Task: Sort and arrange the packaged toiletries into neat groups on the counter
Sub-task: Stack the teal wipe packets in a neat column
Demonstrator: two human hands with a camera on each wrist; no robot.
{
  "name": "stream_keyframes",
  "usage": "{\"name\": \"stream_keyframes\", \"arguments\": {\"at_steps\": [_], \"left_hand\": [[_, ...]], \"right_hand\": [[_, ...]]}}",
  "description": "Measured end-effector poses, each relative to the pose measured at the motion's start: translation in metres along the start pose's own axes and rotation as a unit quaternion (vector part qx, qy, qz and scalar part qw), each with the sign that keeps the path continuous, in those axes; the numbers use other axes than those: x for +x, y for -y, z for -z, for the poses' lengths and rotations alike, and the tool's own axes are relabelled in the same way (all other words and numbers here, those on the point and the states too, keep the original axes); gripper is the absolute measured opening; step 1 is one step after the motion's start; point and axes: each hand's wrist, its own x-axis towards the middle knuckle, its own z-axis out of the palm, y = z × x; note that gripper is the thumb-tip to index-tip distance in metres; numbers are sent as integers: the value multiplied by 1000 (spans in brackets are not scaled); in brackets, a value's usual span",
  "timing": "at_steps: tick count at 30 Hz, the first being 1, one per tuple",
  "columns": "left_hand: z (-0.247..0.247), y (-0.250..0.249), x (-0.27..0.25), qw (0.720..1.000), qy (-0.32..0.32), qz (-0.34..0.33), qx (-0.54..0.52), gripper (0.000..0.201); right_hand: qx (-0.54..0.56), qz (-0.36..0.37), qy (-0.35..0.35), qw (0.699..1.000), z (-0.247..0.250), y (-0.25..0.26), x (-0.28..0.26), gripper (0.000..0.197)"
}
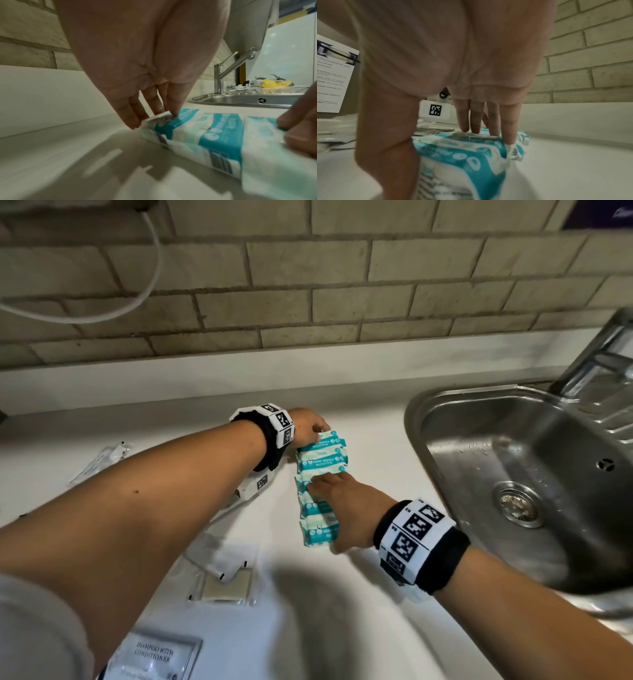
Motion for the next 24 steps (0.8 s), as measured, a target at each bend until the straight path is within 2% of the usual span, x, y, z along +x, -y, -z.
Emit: {"name": "stream_keyframes", "arguments": {"at_steps": [7,12,17,24], "left_hand": [[12,2,15,1000,7,-2,30,38],[15,7,23,999,26,1,29,47],[17,8,21,999,21,3,31,42],[17,5,14,999,17,-1,43,40]], "right_hand": [[-6,-8,-1,1000,12,-8,19,82],[2,-7,9,1000,14,-14,26,84],[10,0,12,1000,16,-19,27,78],[10,7,2,1000,11,-20,24,90]]}}
